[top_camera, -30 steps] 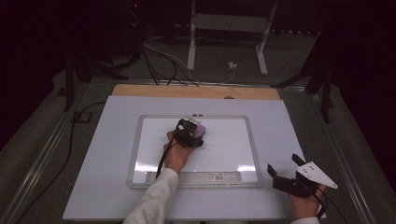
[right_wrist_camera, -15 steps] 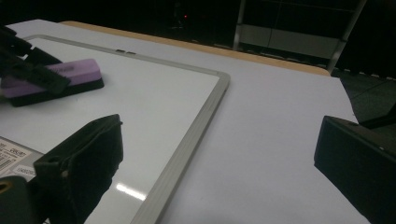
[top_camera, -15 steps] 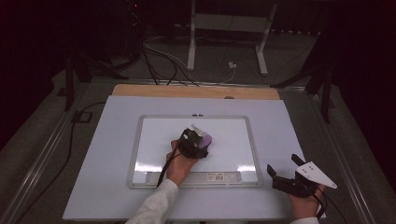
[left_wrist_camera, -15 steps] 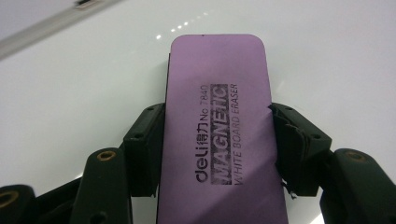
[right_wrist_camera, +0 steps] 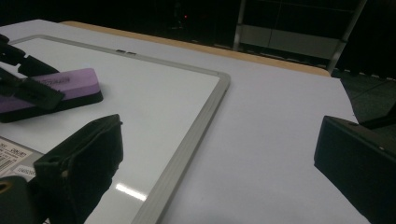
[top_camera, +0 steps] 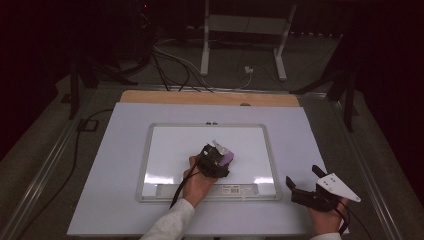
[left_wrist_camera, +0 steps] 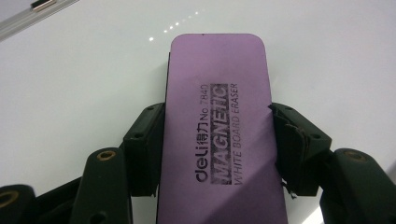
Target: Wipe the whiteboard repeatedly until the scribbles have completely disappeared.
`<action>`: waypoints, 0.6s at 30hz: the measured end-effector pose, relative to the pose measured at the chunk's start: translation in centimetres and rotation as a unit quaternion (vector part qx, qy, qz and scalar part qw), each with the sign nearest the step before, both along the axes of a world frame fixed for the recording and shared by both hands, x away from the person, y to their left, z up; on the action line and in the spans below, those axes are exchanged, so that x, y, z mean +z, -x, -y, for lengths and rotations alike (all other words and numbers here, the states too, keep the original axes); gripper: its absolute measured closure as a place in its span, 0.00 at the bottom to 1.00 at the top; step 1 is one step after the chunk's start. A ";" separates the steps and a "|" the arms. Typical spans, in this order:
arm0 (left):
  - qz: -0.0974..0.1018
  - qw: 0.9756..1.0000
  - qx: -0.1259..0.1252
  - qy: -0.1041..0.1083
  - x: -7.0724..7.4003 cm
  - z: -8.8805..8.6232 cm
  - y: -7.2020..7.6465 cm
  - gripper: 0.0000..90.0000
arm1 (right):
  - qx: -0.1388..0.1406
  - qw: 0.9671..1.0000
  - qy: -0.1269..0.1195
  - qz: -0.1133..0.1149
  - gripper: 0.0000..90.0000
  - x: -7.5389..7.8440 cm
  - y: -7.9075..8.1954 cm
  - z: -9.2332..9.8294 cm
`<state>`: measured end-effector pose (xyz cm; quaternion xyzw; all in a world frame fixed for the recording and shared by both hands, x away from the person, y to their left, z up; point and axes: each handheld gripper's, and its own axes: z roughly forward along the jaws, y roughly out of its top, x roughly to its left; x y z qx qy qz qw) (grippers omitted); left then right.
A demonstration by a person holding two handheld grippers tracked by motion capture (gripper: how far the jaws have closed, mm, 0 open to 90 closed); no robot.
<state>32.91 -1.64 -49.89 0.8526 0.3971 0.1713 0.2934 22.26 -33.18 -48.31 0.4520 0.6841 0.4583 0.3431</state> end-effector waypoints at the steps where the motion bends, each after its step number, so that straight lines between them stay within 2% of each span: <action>1: -0.005 1.000 0.001 0.004 0.0 -0.2 -0.2 0.46 | 0.000 1.000 0.000 0.000 0.02 0.0 0.0 0.0; 5: -0.005 1.000 0.029 0.007 -0.1 -1.1 -1.7 0.46 | -0.002 1.000 -0.001 0.001 0.02 0.0 0.1 0.1; 11: -0.010 0.997 0.075 0.011 -0.1 -2.9 -3.9 0.46 | -0.003 1.000 -0.002 0.000 0.02 0.0 0.0 0.2; 14: -0.008 0.997 0.080 0.006 -0.1 -2.8 -3.9 0.46 | -0.002 1.000 -0.001 0.000 0.02 0.0 0.0 0.2; 18: -0.011 0.998 0.066 0.005 0.0 -2.1 -3.1 0.46 | -0.001 1.000 -0.001 0.000 0.02 0.0 0.0 0.1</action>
